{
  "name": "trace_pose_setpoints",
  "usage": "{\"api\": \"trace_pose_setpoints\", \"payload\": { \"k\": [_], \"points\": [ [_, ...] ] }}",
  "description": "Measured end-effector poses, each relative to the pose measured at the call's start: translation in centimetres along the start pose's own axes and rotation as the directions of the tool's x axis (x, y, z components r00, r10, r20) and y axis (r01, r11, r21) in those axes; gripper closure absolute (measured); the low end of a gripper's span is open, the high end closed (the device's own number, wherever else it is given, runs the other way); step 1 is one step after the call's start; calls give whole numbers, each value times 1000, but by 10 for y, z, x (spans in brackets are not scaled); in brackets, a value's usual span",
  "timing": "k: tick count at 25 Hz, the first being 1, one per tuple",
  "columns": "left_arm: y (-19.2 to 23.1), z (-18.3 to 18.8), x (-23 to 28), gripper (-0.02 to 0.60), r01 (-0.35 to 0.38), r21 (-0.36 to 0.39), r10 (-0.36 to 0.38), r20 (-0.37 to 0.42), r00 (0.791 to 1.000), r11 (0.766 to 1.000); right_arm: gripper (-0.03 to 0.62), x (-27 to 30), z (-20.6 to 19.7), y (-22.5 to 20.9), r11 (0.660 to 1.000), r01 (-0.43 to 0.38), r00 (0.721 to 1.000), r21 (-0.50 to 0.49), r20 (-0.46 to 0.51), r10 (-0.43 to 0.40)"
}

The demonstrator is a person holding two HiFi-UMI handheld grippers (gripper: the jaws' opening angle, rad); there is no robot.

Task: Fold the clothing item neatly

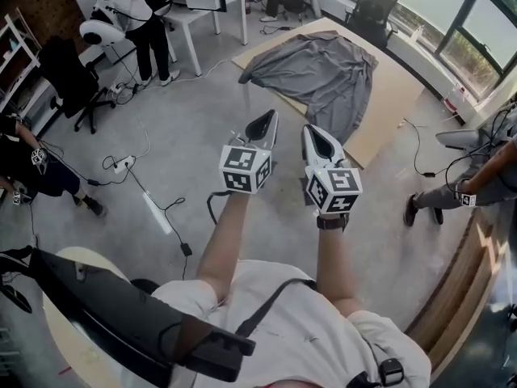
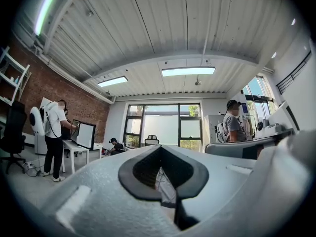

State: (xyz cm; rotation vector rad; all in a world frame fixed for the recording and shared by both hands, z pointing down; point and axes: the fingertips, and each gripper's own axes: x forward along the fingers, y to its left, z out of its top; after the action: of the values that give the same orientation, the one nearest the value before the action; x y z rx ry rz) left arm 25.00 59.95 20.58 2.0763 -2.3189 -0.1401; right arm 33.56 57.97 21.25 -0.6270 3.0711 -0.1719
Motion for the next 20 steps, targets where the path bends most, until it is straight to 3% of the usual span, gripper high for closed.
{"api": "trace_pose_setpoints", "payload": {
  "k": [9, 16, 20],
  "points": [
    [-21, -14, -9, 578, -35, 24, 36, -47, 998, 999, 588, -22, -7, -18, 996, -29, 999, 80, 24, 27],
    [-13, -23, -28, 578, -88, 47, 92, -91, 992, 995, 588, -22, -27, -23, 988, -39, 999, 148, 1, 39],
    [4, -31, -26, 578, -97, 24, 99, -96, 990, 995, 588, -12, -44, -20, 987, -33, 999, 157, -34, 39]
  ]
}}
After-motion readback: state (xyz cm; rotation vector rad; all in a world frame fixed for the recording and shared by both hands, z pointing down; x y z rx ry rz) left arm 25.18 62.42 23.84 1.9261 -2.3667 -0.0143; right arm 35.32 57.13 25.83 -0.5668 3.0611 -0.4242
